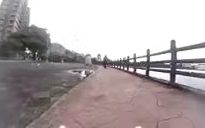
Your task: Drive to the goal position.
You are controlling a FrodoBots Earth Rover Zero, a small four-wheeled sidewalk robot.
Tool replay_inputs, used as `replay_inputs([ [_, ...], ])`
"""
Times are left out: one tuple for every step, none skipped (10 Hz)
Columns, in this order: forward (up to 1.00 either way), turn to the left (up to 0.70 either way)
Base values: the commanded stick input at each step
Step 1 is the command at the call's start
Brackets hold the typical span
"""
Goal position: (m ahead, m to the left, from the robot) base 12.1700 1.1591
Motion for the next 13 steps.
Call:
replay_inputs([
  [1.0,0.08],
  [1.0,0.09],
  [1.0,0.09],
  [1.0,0.09],
  [1.0,0.09],
  [1.0,0.09],
  [1.0,0.09],
  [1.0,0.09],
  [1.0,0.09],
  [1.0,0.09],
  [1.0,0.09],
  [1.0,0.09],
  [1.0,0.09],
])
